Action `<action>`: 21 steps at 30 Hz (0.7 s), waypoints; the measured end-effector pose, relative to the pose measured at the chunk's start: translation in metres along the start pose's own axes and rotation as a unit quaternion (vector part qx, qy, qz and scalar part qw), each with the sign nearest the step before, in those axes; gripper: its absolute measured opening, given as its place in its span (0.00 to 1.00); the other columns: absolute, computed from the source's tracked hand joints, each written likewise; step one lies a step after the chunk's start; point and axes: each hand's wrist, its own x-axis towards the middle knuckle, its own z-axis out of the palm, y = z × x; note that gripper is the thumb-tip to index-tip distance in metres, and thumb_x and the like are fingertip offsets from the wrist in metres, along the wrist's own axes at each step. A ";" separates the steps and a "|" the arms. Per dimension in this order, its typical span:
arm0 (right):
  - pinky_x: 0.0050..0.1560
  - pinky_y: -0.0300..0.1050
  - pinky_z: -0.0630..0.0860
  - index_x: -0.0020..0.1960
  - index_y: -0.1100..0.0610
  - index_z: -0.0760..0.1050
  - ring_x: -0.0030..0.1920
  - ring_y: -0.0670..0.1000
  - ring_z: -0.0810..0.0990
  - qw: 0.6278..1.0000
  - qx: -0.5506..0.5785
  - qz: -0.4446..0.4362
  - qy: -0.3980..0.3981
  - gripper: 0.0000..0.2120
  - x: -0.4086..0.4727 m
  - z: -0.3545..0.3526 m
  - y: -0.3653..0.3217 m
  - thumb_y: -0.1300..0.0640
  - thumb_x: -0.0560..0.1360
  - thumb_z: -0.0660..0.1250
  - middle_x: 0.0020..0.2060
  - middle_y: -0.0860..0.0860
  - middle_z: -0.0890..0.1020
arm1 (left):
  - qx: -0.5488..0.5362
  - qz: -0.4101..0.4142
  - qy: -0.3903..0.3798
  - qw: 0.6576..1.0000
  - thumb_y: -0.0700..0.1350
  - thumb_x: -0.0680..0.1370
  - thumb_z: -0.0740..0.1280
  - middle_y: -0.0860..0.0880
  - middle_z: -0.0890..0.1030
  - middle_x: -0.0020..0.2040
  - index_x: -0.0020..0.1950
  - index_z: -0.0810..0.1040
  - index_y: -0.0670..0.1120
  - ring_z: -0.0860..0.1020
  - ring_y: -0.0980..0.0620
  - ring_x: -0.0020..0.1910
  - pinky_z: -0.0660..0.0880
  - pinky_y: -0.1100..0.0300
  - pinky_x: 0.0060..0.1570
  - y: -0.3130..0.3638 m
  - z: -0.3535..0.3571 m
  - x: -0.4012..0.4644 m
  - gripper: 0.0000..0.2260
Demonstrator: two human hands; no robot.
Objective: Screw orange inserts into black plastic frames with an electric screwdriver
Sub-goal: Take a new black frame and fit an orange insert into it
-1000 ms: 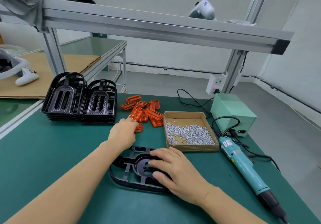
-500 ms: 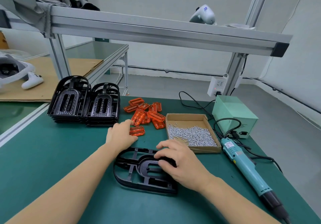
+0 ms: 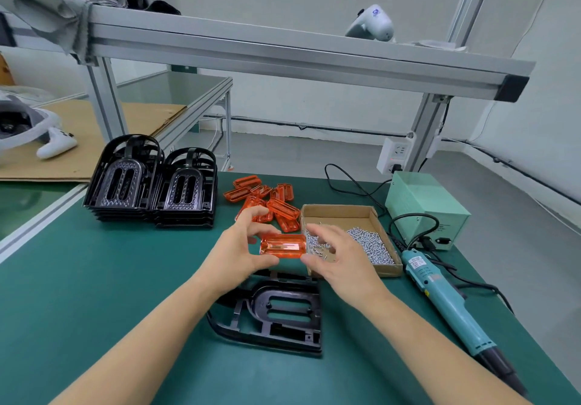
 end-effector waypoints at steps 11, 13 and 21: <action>0.60 0.33 0.66 0.65 0.51 0.76 0.57 0.39 0.72 0.999 0.022 -0.039 -0.014 0.24 -0.020 -0.006 0.007 0.55 0.71 0.76 0.57 0.43 0.76 | -0.046 0.012 0.015 0.999 0.38 0.67 0.77 0.63 0.81 0.53 0.64 0.61 0.61 0.75 0.54 0.57 0.68 0.59 0.60 0.009 0.019 -0.026 0.36; 0.63 0.32 0.64 0.66 0.51 0.76 0.60 0.41 0.71 0.998 -0.008 -0.056 -0.015 0.23 -0.024 -0.005 0.009 0.53 0.72 0.75 0.58 0.43 0.75 | -0.032 0.005 0.011 0.999 0.39 0.68 0.77 0.65 0.80 0.53 0.64 0.61 0.61 0.74 0.58 0.57 0.68 0.63 0.59 0.010 0.021 -0.028 0.35; 0.68 0.39 0.65 0.67 0.52 0.76 0.63 0.41 0.71 0.998 0.009 -0.041 -0.036 0.22 -0.039 -0.002 0.023 0.53 0.74 0.73 0.60 0.42 0.75 | 0.110 -0.033 -0.060 0.992 0.42 0.75 0.69 0.63 0.74 0.62 0.68 0.66 0.60 0.68 0.62 0.65 0.61 0.69 0.62 -0.007 -0.012 -0.044 0.25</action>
